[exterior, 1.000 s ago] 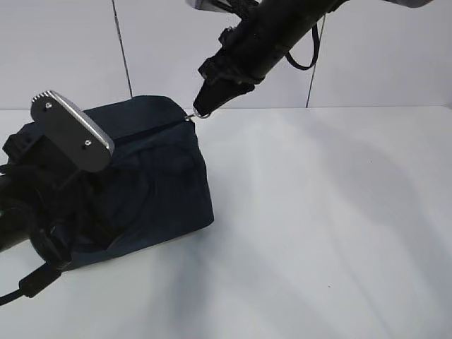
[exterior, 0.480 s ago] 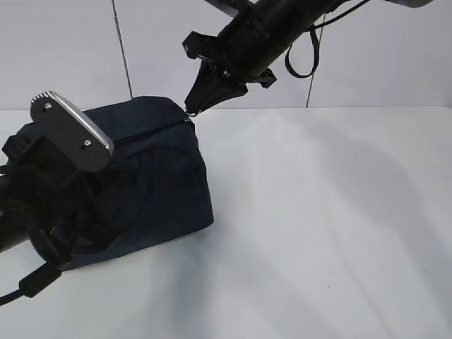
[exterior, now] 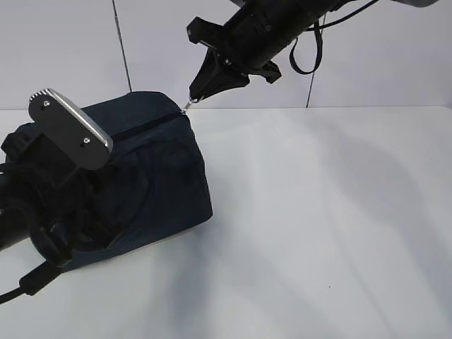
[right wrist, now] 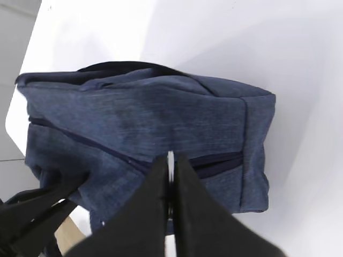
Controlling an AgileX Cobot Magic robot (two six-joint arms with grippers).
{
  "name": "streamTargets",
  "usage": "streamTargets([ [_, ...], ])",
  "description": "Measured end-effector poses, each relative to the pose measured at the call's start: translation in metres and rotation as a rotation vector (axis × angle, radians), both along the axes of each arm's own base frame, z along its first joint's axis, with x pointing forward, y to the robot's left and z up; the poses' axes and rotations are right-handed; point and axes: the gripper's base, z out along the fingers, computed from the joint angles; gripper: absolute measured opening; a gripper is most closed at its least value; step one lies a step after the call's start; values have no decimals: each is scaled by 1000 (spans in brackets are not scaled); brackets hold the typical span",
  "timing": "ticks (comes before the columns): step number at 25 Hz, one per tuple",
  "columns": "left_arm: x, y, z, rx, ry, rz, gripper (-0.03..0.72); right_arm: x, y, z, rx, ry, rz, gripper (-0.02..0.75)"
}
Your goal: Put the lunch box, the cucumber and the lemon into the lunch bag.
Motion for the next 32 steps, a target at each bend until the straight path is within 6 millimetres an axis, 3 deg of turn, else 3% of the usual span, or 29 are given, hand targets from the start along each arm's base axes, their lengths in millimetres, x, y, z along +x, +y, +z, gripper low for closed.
streamTargets([
  [8, 0, -1, 0, 0, 3, -10, -3, 2, -13, -10, -127, 1, 16, 8],
  [28, -1, 1, -2, -34, 47, 39, -3, 26, -11, -101, -232, 63, 136, 8],
  [32, -1, 1, -2, -38, 49, 46, -3, 27, -8, -107, -208, 39, 179, 8],
])
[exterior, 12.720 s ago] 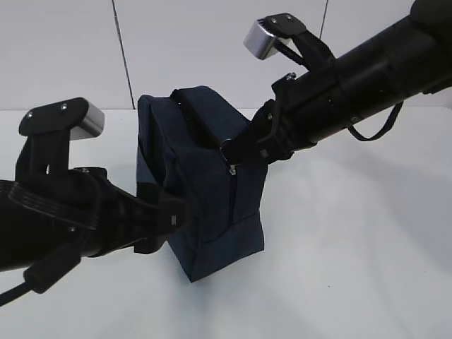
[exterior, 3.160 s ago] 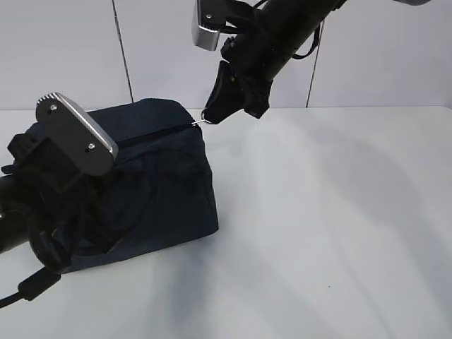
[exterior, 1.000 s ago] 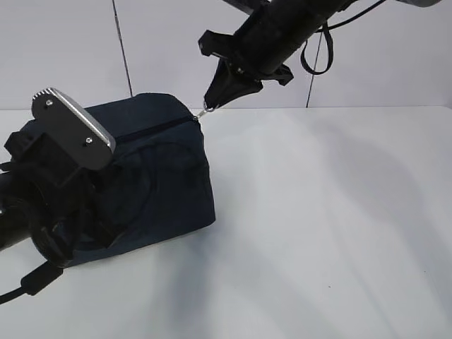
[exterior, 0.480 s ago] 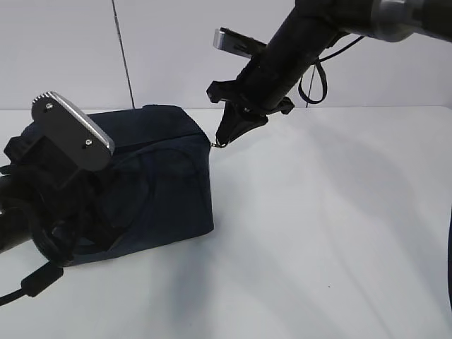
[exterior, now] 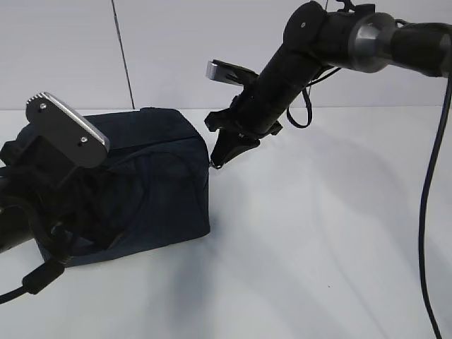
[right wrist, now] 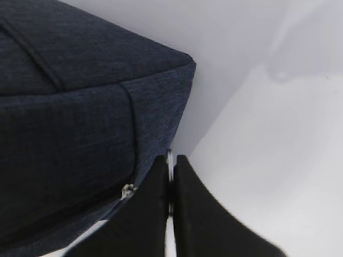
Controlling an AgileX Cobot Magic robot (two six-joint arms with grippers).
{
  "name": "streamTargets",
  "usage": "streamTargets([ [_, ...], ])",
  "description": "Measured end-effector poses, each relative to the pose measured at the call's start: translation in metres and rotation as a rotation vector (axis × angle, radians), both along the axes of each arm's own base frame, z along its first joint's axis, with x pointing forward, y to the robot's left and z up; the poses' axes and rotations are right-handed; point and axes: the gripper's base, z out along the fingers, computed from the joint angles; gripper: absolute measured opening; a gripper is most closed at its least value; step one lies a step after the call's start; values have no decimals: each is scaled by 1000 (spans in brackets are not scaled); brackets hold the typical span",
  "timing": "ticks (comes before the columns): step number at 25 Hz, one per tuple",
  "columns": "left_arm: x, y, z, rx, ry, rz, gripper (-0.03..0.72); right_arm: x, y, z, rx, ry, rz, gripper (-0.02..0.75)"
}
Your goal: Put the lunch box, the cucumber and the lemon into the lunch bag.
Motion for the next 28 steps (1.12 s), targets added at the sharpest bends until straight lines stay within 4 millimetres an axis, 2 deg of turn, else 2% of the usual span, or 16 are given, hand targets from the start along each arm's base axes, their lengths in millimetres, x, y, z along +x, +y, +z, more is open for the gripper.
streamTargets([
  [11, 3, 5, 1, -11, -11, 50, -3, 0, 0, 1, 37, -78, 140, 8],
  [15, 4, 8, 1, -17, -5, 70, -3, -2, -4, 2, 39, -126, 268, 18],
  [18, 4, 8, 0, -19, 4, 68, -3, -2, -6, 6, 50, -207, 378, 107],
  [22, 3, 7, -2, -24, 32, 53, -3, 1, -13, 12, 58, -301, 472, 271],
  [24, 3, 7, -2, -24, 36, 51, -3, 3, -19, 14, 52, -323, 488, 305],
  [28, 3, 7, -2, -24, 37, 50, -3, 7, -32, 14, 35, -344, 496, 319],
])
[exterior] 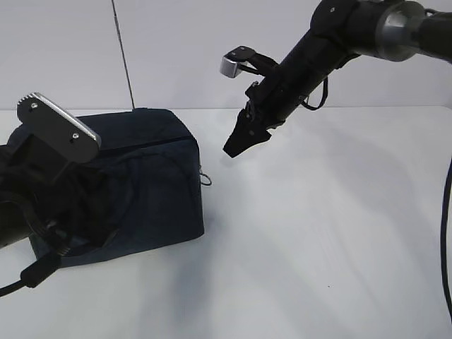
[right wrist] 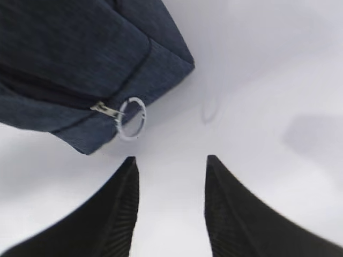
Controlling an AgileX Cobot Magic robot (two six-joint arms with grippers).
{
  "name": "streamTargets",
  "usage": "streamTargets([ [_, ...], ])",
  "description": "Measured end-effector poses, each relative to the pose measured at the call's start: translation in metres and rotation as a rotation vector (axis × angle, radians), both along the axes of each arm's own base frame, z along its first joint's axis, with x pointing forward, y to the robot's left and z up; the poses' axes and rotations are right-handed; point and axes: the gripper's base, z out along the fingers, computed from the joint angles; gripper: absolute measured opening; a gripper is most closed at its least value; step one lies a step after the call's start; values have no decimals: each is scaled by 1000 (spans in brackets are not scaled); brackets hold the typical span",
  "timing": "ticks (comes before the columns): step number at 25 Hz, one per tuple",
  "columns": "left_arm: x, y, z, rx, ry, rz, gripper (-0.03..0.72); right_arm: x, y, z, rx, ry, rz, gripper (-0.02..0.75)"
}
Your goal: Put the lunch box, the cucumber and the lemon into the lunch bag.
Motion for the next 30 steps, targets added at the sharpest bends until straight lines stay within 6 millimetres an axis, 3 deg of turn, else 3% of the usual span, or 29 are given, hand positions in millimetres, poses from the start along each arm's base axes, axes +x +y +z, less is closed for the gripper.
streamTargets([
  [4, 2, 3, -2, -4, 22, 6, -3, -3, -11, 2, -6, 6, -10, 321],
  [9, 3, 6, -3, -1, 34, 2, -4, -22, -13, 7, 27, 1, 56, 324],
  [16, 2, 3, -4, 2, 58, -34, -4, -44, -12, -11, 94, 41, 138, 326],
  [26, 1, 3, -5, -3, 78, -44, -4, -45, -10, -11, 125, 18, 163, 326],
  [30, 0, 2, -6, -6, 95, -55, -4, -47, -11, 0, 123, -6, 164, 326],
])
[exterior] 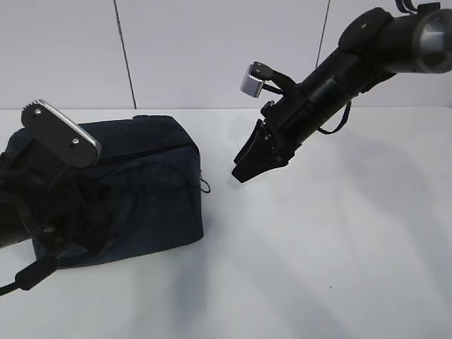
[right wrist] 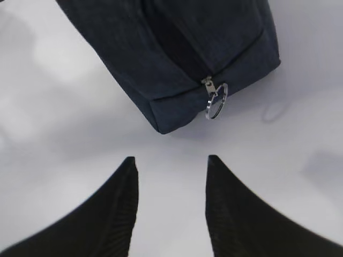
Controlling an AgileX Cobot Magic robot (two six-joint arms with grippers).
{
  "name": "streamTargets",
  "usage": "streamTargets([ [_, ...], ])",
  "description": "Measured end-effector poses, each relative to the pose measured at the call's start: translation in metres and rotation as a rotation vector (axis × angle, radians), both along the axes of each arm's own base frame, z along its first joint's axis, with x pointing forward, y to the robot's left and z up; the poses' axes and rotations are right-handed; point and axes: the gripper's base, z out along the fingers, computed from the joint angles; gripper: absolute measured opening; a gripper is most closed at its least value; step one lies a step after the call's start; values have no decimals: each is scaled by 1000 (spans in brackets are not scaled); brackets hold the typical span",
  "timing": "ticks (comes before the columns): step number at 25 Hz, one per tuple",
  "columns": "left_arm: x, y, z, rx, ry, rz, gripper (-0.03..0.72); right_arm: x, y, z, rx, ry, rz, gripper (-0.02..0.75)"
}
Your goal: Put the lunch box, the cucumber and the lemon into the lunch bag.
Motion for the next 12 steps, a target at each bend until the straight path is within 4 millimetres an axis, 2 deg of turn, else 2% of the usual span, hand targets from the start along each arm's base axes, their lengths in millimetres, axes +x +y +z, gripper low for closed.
streamTargets([
  [3, -1, -1, -1, -4, 17, -10, -4, -4, -6, 20, -46, -13, -41, 326],
  [7, -2, -2, -2, -10, 39, -25, -4, -10, -20, 38, -178, 4, -134, 326],
  [12, -3, -3, -3, -12, 49, -32, -4, -18, -45, 57, -430, -1, -319, 326],
])
